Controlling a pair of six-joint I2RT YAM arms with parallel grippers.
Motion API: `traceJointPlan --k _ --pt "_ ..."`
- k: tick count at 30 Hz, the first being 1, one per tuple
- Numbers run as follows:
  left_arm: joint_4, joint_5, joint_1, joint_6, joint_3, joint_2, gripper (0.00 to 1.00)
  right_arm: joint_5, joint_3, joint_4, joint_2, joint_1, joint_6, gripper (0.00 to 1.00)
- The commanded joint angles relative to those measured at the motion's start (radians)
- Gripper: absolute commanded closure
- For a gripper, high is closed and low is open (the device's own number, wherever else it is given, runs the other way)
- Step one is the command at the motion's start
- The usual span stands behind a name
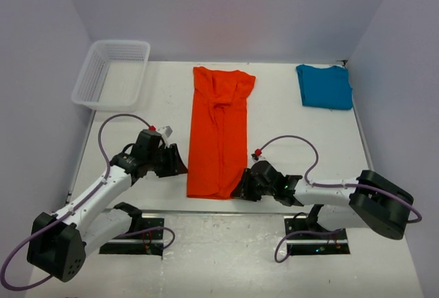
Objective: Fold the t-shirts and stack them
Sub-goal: Grab the bottom of the folded rectangular tshirt with both arms
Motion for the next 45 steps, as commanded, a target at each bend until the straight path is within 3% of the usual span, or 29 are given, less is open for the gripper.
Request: traceJointPlan --k 1,5,8,17,18,20,22,27,35,42,44,45 --pt "0.013 0.010 -0.016 -0.028 -0.013 0.012 0.52 0.070 -0.031 -0.153 0.028 0.012 -0.015 0.77" --pt "0.021 0.007 -0.035 -0.037 -0.011 0.032 0.52 0.089 -0.025 -0.195 0.002 0.013 -0.010 0.86" --pt "0.022 0.007 -0.050 -0.045 -0.002 0.033 0.52 0.100 -0.022 -0.216 -0.008 0.013 -0.015 1.00" --pt "0.013 0.027 -0.119 -0.102 -0.008 0.012 0.52 0.101 -0.003 -0.235 -0.007 0.021 -0.033 1.00" --pt "0.009 0.024 -0.122 -0.103 -0.008 0.007 0.52 0.101 -0.003 -0.236 -0.008 0.019 -0.035 0.98" --pt "-0.001 0.022 -0.125 -0.105 -0.013 0.000 0.52 0.103 -0.007 -0.235 -0.016 0.021 -0.035 0.79" --pt "-0.005 0.019 -0.128 -0.106 -0.014 -0.013 0.52 0.109 -0.005 -0.242 -0.021 0.021 -0.033 0.67" --pt "-0.019 0.010 -0.130 -0.102 -0.019 -0.027 0.52 0.139 -0.008 -0.298 -0.053 0.022 -0.015 0.56" --pt "-0.021 0.015 -0.131 -0.097 -0.025 -0.027 0.51 0.165 -0.036 -0.341 -0.084 0.022 0.034 0.55" --pt "-0.031 0.010 -0.136 -0.096 -0.028 -0.033 0.51 0.175 -0.046 -0.358 -0.093 0.022 0.064 0.65" --pt "-0.034 0.007 -0.137 -0.096 -0.029 -0.037 0.51 0.175 -0.056 -0.351 -0.097 0.022 0.065 0.70" --pt "-0.036 0.009 -0.137 -0.096 -0.033 -0.037 0.51 0.175 -0.057 -0.348 -0.097 0.022 0.064 0.79"
